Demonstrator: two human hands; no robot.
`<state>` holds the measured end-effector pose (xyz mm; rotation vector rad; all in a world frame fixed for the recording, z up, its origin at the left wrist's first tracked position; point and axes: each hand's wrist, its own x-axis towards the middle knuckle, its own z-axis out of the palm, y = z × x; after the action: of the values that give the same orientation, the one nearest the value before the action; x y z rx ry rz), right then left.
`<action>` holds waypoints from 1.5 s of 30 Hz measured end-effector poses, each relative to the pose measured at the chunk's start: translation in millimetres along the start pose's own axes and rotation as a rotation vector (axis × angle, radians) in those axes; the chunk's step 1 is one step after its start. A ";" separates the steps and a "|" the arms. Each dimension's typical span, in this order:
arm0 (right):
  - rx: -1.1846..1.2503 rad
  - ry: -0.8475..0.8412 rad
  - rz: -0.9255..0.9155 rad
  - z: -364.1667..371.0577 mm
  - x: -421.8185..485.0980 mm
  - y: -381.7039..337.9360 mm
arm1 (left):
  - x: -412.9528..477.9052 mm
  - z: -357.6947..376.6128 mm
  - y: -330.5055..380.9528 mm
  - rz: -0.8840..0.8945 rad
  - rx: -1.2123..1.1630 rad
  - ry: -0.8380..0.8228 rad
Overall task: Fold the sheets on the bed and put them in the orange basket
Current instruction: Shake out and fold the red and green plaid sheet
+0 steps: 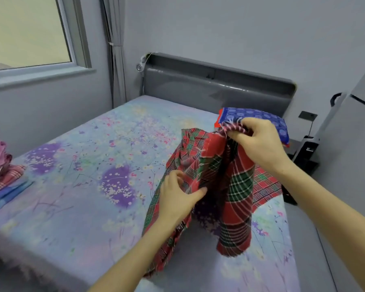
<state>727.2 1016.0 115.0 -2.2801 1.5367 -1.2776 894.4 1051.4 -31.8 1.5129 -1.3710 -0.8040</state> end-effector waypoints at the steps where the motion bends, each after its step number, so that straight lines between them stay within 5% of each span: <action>1: 0.004 0.000 0.000 1.6 3.7 -6.2 | -2.6 9.6 -7.7 -0.007 -0.006 0.015; 7: 0.048 0.025 0.053 -6.4 17.0 -28.4 | 8.9 35.0 -44.0 0.041 0.080 0.249; 11: 0.137 0.170 0.125 -30.5 25.5 -26.5 | 28.3 17.4 -101.6 -0.103 0.099 0.301; 17: 0.113 0.224 0.221 -40.8 7.7 1.6 | 86.4 -36.0 -154.9 -0.247 -0.205 0.251; 22: -0.046 0.172 0.390 -32.7 -25.5 42.7 | 145.1 -96.0 -113.2 -0.186 -0.382 0.361; 27: -0.178 0.110 0.385 -12.1 -79.4 44.3 | 124.3 -176.8 -22.0 0.086 -0.370 0.427; 34: 0.454 -0.034 0.351 -65.1 -75.9 -55.2 | 86.1 -295.4 83.4 0.205 -0.451 0.241; 37: 0.672 -0.213 0.202 -123.2 -37.4 -102.0 | 82.8 -345.8 141.3 0.331 -0.517 0.258; 39: 0.602 -0.351 0.170 -144.7 -7.2 -110.1 | 89.2 -363.7 165.7 0.378 -0.488 0.221; 45: -0.249 -0.636 0.272 -73.0 47.2 -45.9 | 151.9 -355.8 107.5 0.155 0.029 -0.225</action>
<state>716.1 1025.1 212.2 -2.1867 1.7202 -0.2556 1201.6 976.4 215.7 1.3499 -1.6504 -0.8792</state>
